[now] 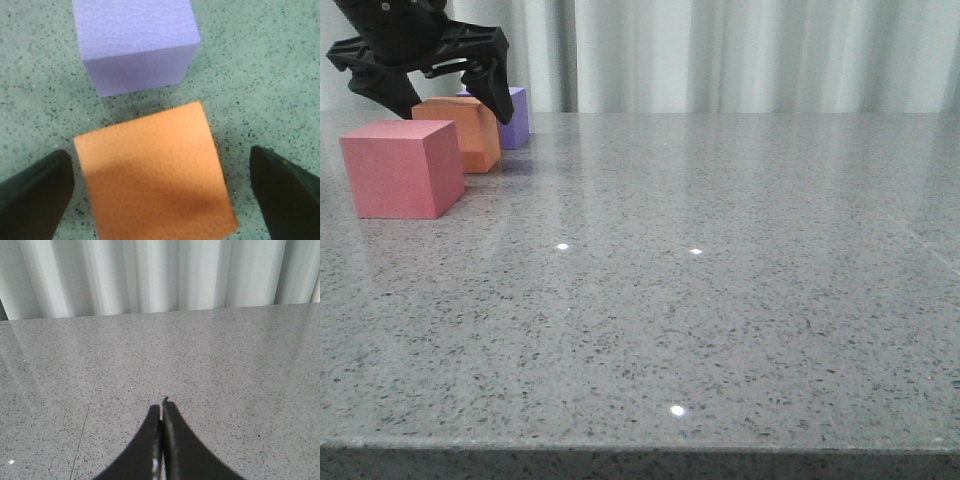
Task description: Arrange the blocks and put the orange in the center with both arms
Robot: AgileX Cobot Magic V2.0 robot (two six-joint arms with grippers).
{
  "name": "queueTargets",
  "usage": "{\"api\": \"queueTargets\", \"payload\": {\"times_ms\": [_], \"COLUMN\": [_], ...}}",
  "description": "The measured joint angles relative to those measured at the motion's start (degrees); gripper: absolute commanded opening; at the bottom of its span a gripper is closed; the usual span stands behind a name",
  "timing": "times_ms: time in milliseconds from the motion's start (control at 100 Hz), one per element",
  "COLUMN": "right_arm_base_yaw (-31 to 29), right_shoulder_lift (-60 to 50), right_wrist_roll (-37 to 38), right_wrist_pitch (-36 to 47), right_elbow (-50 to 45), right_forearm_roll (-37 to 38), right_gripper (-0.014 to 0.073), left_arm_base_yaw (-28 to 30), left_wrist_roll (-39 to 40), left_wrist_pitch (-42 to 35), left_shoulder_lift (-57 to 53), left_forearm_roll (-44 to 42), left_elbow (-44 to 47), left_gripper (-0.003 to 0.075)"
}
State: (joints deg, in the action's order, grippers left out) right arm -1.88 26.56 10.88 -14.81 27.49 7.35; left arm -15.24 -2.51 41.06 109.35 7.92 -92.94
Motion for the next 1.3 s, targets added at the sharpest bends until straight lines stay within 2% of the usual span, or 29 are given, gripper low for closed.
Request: {"api": "queueTargets", "payload": {"times_ms": [240,380,580,780,1090,1230,1300], "right_arm_base_yaw": [0.0,0.0,0.0,0.0,0.0,0.0,0.0], "right_shoulder_lift": [0.0,0.0,0.0,0.0,0.0,0.0,0.0], "right_wrist_roll": [0.0,0.0,0.0,0.0,0.0,0.0,0.0], "right_wrist_pitch": [0.0,0.0,0.0,0.0,0.0,0.0,0.0], "right_elbow": [0.0,0.0,0.0,0.0,0.0,0.0,0.0], "right_forearm_roll": [0.0,0.0,0.0,0.0,0.0,0.0,0.0], "right_gripper": [-0.0069,-0.0069,-0.0069,-0.0069,-0.0069,-0.0069,-0.0069], "left_arm_base_yaw": [0.2,1.9,4.7,4.9,4.9,4.9,4.9], "left_wrist_roll": [0.0,0.0,0.0,0.0,0.0,0.0,0.0], "left_wrist_pitch": [0.0,-1.6,-7.0,-12.8,-14.1,-14.2,-14.2], "left_shoulder_lift": [-8.0,-16.1,-31.1,-47.6,-70.6,-80.1,-84.0], "left_forearm_roll": [0.1,0.2,0.2,0.2,0.3,0.3,0.3], "left_elbow": [0.4,4.7,17.5,32.4,53.5,60.6,63.4], "left_gripper": [0.0668,0.0668,0.0668,0.0668,0.0666,0.0617,0.0566]}}
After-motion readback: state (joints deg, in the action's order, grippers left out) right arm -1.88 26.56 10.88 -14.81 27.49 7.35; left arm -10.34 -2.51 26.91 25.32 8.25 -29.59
